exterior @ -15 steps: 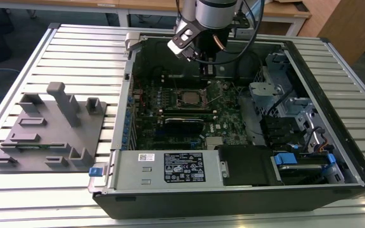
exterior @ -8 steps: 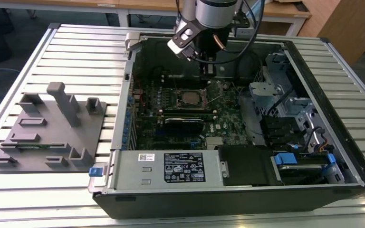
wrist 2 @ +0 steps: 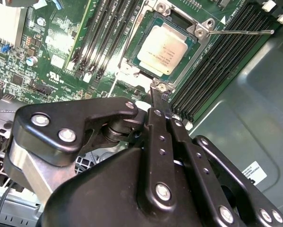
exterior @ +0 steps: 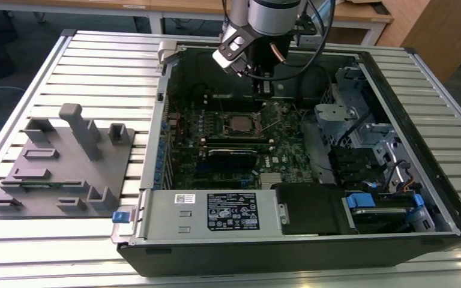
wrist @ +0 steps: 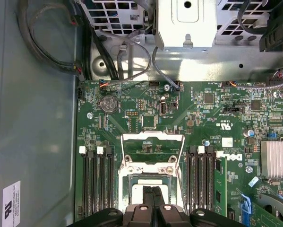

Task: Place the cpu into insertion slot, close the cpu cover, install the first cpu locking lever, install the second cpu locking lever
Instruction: 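Close the cpu cover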

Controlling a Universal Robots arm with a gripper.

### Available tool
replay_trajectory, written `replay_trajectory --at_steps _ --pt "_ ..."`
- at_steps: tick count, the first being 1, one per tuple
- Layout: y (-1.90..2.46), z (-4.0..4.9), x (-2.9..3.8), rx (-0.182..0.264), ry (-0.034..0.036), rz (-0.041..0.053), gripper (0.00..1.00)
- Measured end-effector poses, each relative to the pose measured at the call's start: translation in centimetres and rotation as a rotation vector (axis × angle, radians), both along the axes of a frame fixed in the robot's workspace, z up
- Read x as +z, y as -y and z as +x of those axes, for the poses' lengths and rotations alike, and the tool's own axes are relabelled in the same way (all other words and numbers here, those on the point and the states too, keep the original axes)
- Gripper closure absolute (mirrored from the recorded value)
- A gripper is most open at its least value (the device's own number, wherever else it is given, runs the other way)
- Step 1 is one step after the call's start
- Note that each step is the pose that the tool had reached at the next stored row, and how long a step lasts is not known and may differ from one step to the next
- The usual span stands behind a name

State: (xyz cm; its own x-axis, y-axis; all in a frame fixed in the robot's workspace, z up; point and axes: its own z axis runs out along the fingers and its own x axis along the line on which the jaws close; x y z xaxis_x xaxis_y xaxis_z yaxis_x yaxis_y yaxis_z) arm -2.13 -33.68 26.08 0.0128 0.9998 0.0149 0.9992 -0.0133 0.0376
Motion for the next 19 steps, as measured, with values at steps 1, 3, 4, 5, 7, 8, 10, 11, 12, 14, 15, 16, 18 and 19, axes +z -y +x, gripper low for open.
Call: replay_trajectory --at_steps 1,3,4,5,7,8,10,11,12,14,15,16,18,19 --pt "0.00 0.00 0.00 0.000 0.0000 0.0000 0.90" --pt "0.00 0.01 0.00 0.000 0.0000 0.0000 0.90" --pt "0.00 0.01 0.00 0.000 0.0001 0.0000 0.90" --pt "0.00 0.01 0.00 0.000 0.0000 0.0000 0.90" --pt "0.00 0.07 0.00 0.000 0.0000 0.0000 0.90" --pt "0.00 0.12 0.00 0.000 0.0000 0.0000 0.90" --pt "0.00 0.25 -0.01 0.000 0.0000 0.0000 0.90" --pt "0.00 0.32 0.00 0.000 0.0000 0.0000 0.90" --pt "0.00 0.39 -0.01 0.000 0.0001 0.0000 0.90" --pt "0.00 0.48 -0.01 0.000 0.0000 0.0000 0.90" --pt "0.00 0.48 -0.01 0.000 0.0000 0.0000 0.90" --pt "0.00 0.49 -0.01 0.000 0.0000 0.0000 0.90" --pt "0.00 0.50 0.00 0.000 0.0000 -0.0001 0.90" --pt "0.00 0.50 -0.01 0.000 0.0000 0.0000 0.90"
